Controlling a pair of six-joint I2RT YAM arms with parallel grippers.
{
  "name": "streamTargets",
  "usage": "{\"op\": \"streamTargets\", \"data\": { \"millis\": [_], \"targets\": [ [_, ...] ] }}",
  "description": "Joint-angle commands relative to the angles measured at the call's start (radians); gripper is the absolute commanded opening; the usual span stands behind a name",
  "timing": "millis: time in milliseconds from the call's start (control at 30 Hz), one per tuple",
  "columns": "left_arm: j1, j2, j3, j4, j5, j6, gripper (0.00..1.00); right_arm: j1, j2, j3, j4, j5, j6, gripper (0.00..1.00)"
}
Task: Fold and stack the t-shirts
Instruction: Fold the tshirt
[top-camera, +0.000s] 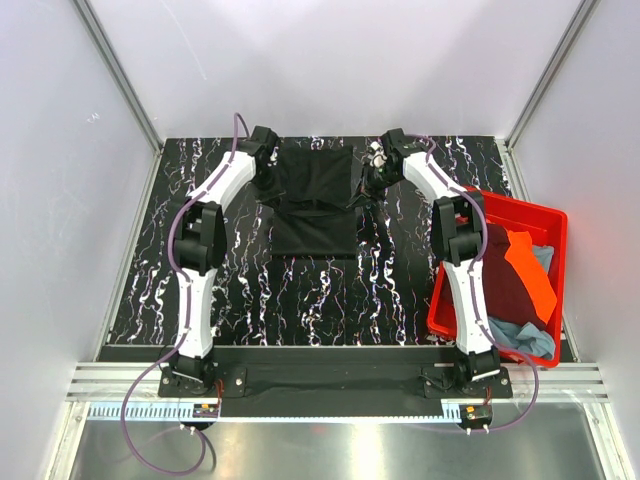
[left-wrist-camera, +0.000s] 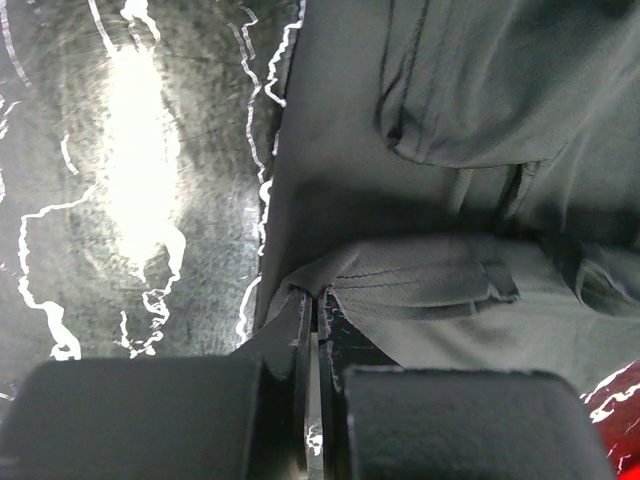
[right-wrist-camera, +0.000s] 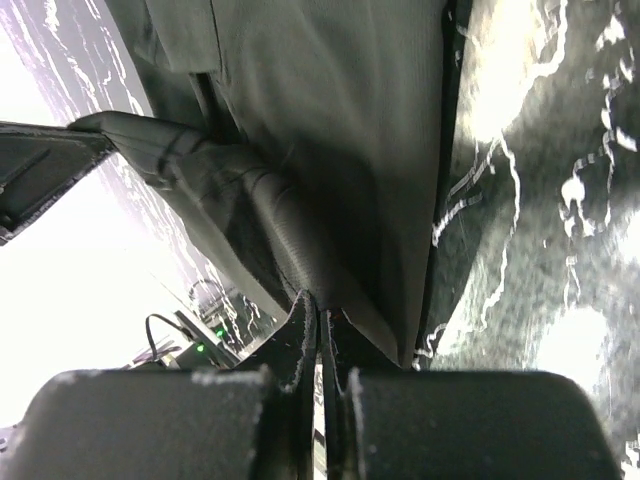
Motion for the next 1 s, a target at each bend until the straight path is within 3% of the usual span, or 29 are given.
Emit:
{"op": "streamTargets", "data": {
  "millis": [0,200,267,300,367,400,533,667,800,833,967],
  "targets": [
    [0.006,0.009,0.068,0.054,0.032,0.018,0.00,-0.008,0.030,0.084,0.003,-0.053,-0.021,0.00],
    [0.011,0.060,0.122,0.066,0.035,0.020,0.04,-0.012,0.106,0.179,0.021,-0.080,0.009,0.00],
    [0.016,0.077,0.151,0.074,0.037,0.024,0.10,-0.018,0.134,0.235,0.036,-0.088,0.024,0.07],
    [0.017,0.098,0.169,0.073,0.037,0.026,0.21,-0.020,0.164,0.258,0.041,-0.096,0.045,0.11],
    [0.025,0.118,0.231,0.056,0.020,0.026,0.32,-0.028,0.195,0.337,0.058,-0.096,0.074,0.27],
    [0.026,0.132,0.252,0.045,-0.011,0.026,0.47,-0.031,0.220,0.361,0.071,-0.097,0.120,0.33],
    [0.036,0.070,0.308,-0.004,-0.115,0.020,0.69,-0.069,0.215,0.453,0.098,-0.083,0.225,0.55],
    [0.036,-0.085,0.191,0.008,-0.160,0.064,0.72,-0.086,0.136,0.407,-0.008,-0.045,0.170,0.60],
    [0.030,-0.259,-0.092,0.081,-0.059,0.141,0.67,-0.075,0.003,0.283,-0.140,0.070,-0.010,0.62],
    [0.025,-0.292,-0.234,0.114,-0.001,0.150,0.61,-0.057,-0.030,0.181,-0.129,0.081,-0.031,0.60],
    [-0.019,-0.400,-0.465,0.276,0.150,0.146,0.48,0.021,-0.163,-0.069,-0.027,0.062,-0.065,0.44]
  ]
}}
